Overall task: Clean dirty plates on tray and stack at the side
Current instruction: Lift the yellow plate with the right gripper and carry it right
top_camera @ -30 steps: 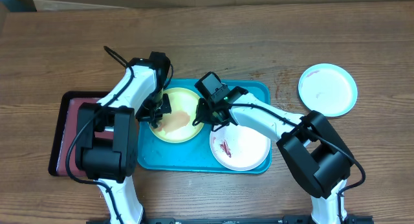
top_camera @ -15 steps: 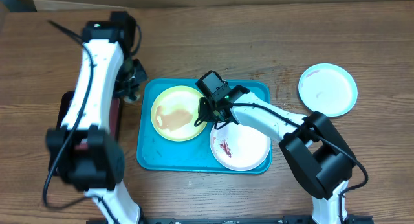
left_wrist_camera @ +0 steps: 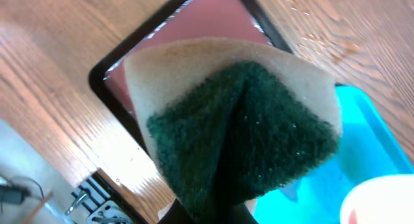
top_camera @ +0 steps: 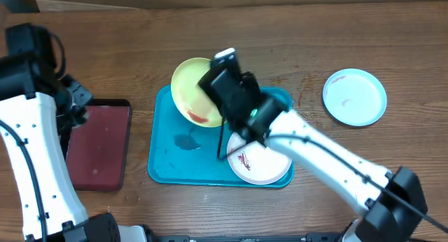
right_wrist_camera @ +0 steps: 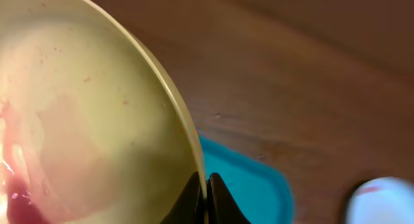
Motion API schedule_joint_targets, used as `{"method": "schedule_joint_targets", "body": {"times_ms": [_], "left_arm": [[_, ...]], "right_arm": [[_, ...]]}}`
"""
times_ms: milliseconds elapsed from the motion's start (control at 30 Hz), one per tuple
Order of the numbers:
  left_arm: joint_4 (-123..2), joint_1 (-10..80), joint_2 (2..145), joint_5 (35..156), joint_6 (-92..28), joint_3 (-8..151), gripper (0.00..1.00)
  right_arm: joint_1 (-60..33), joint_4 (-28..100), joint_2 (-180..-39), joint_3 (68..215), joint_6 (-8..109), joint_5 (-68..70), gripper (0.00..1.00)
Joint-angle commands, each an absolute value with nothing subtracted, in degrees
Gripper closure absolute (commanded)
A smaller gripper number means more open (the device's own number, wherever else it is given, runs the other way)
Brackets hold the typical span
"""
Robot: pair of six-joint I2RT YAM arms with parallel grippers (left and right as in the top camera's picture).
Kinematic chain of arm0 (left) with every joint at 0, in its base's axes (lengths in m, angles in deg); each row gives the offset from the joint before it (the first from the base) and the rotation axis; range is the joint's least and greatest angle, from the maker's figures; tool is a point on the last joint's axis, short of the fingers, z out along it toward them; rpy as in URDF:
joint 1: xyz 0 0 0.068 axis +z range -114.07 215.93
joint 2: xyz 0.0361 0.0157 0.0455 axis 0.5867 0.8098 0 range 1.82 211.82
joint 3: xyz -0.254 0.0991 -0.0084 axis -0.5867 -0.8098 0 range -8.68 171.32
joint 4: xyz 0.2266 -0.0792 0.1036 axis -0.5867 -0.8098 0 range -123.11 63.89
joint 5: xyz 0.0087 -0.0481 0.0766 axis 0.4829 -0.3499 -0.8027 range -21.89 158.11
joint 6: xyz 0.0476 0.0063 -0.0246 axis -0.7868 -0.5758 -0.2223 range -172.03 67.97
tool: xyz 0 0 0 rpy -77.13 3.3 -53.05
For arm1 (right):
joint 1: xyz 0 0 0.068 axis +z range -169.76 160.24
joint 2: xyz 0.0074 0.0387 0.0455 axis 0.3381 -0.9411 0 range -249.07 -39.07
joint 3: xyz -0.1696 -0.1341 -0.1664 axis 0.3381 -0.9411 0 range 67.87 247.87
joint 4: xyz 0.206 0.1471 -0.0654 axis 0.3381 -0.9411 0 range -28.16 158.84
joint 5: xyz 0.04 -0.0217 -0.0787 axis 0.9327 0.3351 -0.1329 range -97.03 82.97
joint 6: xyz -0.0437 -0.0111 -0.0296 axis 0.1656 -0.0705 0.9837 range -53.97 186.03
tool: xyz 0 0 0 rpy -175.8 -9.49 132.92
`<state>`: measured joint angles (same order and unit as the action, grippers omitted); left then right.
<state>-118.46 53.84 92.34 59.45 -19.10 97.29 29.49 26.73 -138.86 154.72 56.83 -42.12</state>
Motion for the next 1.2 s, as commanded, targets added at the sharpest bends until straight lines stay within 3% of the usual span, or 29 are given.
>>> {"method": "schedule_joint_targets", "body": {"times_ms": [0,133,400,600,700,833,1000,1167], "left_arm": [[-117.96,57.2,92.56,61.68,-18.14,95.3,0.96],[-117.5,58.78,92.56,61.72,-18.14,93.38,0.96],[-117.31,58.8,92.56,61.54,-18.14,93.29,0.96],[-116.96,58.8,92.56,61.57,-18.14,93.27,0.96],[-116.93,58.8,92.56,61.57,-18.16,93.23,0.96],[-116.91,58.8,92.56,61.57,-18.16,92.64,0.96],[-115.4,58.8,92.56,61.59,-18.16,90.14,0.96],[-112.74,58.8,92.56,61.63,-18.16,86.43,0.96]], "right_arm": [[34.89,27.91,-137.22,156.14,68.7,-65.9,0.96],[42.06,31.91,-137.22,156.12,78.32,-78.18,0.96],[44.27,39.41,-137.22,156.12,91.63,-86.8,0.96],[44.13,41.33,-137.22,156.12,92.13,-88.94,0.96],[43.3,40.63,-137.22,156.07,85.53,-88.19,0.96],[38.41,29.73,-137.22,156.05,66.58,-78.21,0.96],[26.82,17.12,-137.09,156.07,41.25,-50.47,0.96],[10.96,13.27,-136.76,156.07,32.55,-24.22,0.96]]}}
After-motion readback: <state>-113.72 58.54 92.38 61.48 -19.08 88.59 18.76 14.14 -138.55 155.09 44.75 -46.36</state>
